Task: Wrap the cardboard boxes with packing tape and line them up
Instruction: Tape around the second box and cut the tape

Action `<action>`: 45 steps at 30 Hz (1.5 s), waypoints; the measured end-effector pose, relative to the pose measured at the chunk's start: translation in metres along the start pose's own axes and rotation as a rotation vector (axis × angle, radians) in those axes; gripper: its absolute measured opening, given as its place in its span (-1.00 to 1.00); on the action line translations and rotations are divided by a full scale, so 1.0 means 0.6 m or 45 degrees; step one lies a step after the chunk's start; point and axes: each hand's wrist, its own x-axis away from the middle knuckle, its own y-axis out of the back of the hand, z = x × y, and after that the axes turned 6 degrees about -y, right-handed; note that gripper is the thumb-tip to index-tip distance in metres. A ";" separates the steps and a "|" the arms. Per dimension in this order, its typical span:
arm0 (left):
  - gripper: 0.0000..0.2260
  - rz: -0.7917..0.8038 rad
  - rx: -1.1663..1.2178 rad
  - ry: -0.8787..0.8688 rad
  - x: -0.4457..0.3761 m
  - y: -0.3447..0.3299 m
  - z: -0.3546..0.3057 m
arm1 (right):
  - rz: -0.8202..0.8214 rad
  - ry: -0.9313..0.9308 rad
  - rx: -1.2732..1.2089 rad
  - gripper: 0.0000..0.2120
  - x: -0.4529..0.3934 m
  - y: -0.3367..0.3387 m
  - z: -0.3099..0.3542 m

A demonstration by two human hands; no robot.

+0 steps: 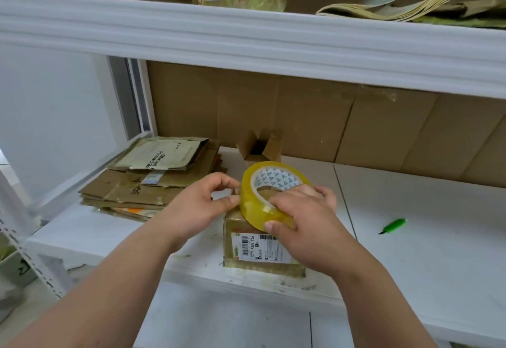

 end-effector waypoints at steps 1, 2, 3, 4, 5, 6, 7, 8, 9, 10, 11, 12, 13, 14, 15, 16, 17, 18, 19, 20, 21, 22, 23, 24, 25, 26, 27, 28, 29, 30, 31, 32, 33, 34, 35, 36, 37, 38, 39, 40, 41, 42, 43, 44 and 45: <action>-0.95 -0.048 0.009 -0.005 -0.001 0.000 0.000 | -0.002 0.003 0.017 -0.95 -0.001 0.001 -0.001; -0.97 -0.092 0.032 -0.010 -0.001 0.000 -0.001 | 0.008 0.001 0.044 -0.96 -0.001 0.003 0.001; -0.95 -0.131 0.048 -0.013 -0.002 0.000 -0.002 | 0.016 0.001 0.085 -0.92 -0.001 0.005 0.002; -0.92 -0.156 0.052 -0.014 -0.002 0.001 -0.003 | 0.024 0.001 0.129 -0.88 -0.002 0.008 0.003; -0.90 -0.171 0.051 -0.018 -0.002 0.002 -0.005 | 0.021 0.011 0.176 -0.86 -0.003 0.012 0.003; -0.89 -0.178 0.052 -0.025 -0.002 0.004 -0.007 | 0.021 0.021 0.218 -0.84 -0.004 0.018 0.005; -0.87 -0.184 0.062 -0.039 -0.001 0.005 -0.009 | 0.015 0.032 0.250 -0.82 -0.005 0.023 0.007; -0.86 -0.192 0.069 -0.051 -0.002 0.006 -0.011 | 0.009 0.042 0.265 -0.81 -0.006 0.027 0.009; -0.86 -0.204 0.065 -0.062 -0.002 0.007 -0.014 | 0.002 0.055 0.275 -0.80 -0.008 0.032 0.010; -0.85 -0.218 0.047 -0.070 -0.002 0.008 -0.017 | -0.006 0.063 0.278 -0.78 -0.010 0.036 0.011; -0.84 -0.232 0.020 -0.076 -0.002 0.008 -0.020 | -0.013 0.067 0.273 -0.75 -0.012 0.039 0.012; -0.84 -0.247 -0.009 -0.077 -0.002 0.007 -0.022 | -0.014 0.067 0.258 -0.72 -0.015 0.044 0.011; -0.83 -0.263 -0.030 -0.083 -0.003 0.005 -0.024 | -0.014 0.062 0.232 -0.69 -0.016 0.048 0.009; -0.83 -0.278 -0.037 -0.091 -0.003 0.003 -0.024 | -0.019 0.056 0.197 -0.68 -0.017 0.052 0.007; -0.84 -0.291 -0.029 -0.096 -0.004 -0.001 -0.026 | -0.024 0.050 0.166 -0.67 -0.017 0.055 0.005; -0.84 -0.304 -0.011 -0.092 -0.003 -0.005 -0.029 | -0.031 0.051 0.142 -0.67 -0.017 0.058 0.003; -0.84 -0.318 0.007 -0.083 -0.003 -0.008 -0.033 | -0.033 0.056 0.119 -0.67 -0.016 0.060 0.002; -0.85 -0.329 0.026 -0.073 -0.004 -0.009 -0.034 | -0.031 0.064 0.095 -0.66 -0.016 0.062 0.001; -0.85 -0.337 0.046 -0.065 -0.005 -0.010 -0.035 | -0.028 0.074 0.068 -0.66 -0.016 0.064 0.001; -0.85 -0.344 0.063 -0.058 -0.006 -0.009 -0.036 | -0.022 0.081 0.041 -0.67 -0.016 0.066 -0.001; -0.86 -0.347 0.070 -0.054 -0.006 -0.008 -0.037 | -0.015 0.089 0.017 -0.68 -0.016 0.069 -0.002; -0.86 -0.346 0.072 -0.055 -0.006 -0.007 -0.039 | -0.012 0.098 -0.005 -0.71 -0.016 0.072 -0.005; -0.85 -0.348 0.080 -0.064 -0.006 -0.006 -0.041 | -0.016 0.110 -0.018 -0.74 -0.016 0.075 -0.008; -0.85 -0.359 0.106 -0.075 -0.006 -0.006 -0.043 | -0.026 0.119 -0.021 -0.77 -0.016 0.079 -0.011; -0.84 -0.378 0.153 -0.080 -0.007 -0.005 -0.046 | -0.038 0.121 -0.013 -0.79 -0.015 0.083 -0.013; -0.83 -0.401 0.214 -0.076 -0.006 -0.003 -0.047 | -0.062 0.123 0.001 -0.79 -0.016 0.088 -0.015; -0.82 -0.420 0.275 -0.062 -0.006 0.000 -0.048 | -0.095 0.122 0.024 -0.79 -0.016 0.093 -0.018; -0.81 -0.432 0.320 -0.043 -0.006 0.002 -0.048 | -0.129 0.110 0.049 -0.79 -0.017 0.098 -0.021; -0.82 -0.433 0.335 -0.025 -0.005 0.004 -0.048 | -0.152 0.093 0.064 -0.77 -0.018 0.102 -0.026; -0.82 -0.424 0.332 -0.011 -0.005 0.005 -0.048 | -0.149 0.061 0.054 -0.75 -0.019 0.104 -0.031; -0.82 -0.409 0.328 0.003 -0.005 0.004 -0.050 | -0.127 0.026 0.022 -0.74 -0.018 0.107 -0.035; -0.83 -0.392 0.336 0.019 -0.008 0.002 -0.051 | -0.100 -0.010 -0.022 -0.73 -0.017 0.108 -0.039; -0.83 -0.379 0.349 0.037 -0.012 0.001 -0.053 | -0.079 -0.037 -0.054 -0.72 -0.017 0.108 -0.043; -0.84 -0.370 0.355 0.053 -0.018 0.001 -0.054 | -0.064 -0.068 -0.076 -0.71 -0.016 0.109 -0.045; -0.84 -0.363 0.356 0.063 -0.022 0.002 -0.057 | -0.046 -0.095 -0.095 -0.70 -0.017 0.110 -0.048; -0.84 -0.362 0.359 0.068 -0.025 0.005 -0.059 | -0.028 -0.120 -0.121 -0.68 -0.020 0.112 -0.052; -0.83 -0.367 0.368 0.072 -0.028 0.007 -0.060 | -0.013 -0.143 -0.148 -0.66 -0.022 0.115 -0.056; -0.82 -0.375 0.379 0.076 -0.030 0.010 -0.060 | -0.014 -0.156 -0.174 -0.65 -0.025 0.118 -0.061; -0.82 -0.375 0.390 0.077 -0.031 0.012 -0.061 | -0.029 -0.152 -0.181 -0.65 -0.027 0.120 -0.068; -0.82 -0.368 0.395 0.076 -0.032 0.012 -0.064 | -0.037 -0.145 -0.176 -0.66 -0.028 0.123 -0.072; -0.82 -0.365 0.402 0.075 -0.033 0.011 -0.066 | -0.032 -0.135 -0.182 -0.68 -0.028 0.126 -0.076; -0.82 -0.367 0.414 0.080 -0.034 0.010 -0.068 | -0.022 -0.131 -0.211 -0.71 -0.028 0.129 -0.080; -0.82 -0.373 0.435 0.095 -0.034 0.009 -0.069 | -0.005 -0.128 -0.259 -0.74 -0.028 0.131 -0.083; -0.83 -0.373 0.462 0.118 -0.034 0.008 -0.069 | 0.011 -0.127 -0.313 -0.77 -0.027 0.133 -0.086; -0.84 -0.362 0.491 0.143 -0.032 0.007 -0.070 | 0.030 -0.125 -0.360 -0.80 -0.026 0.136 -0.090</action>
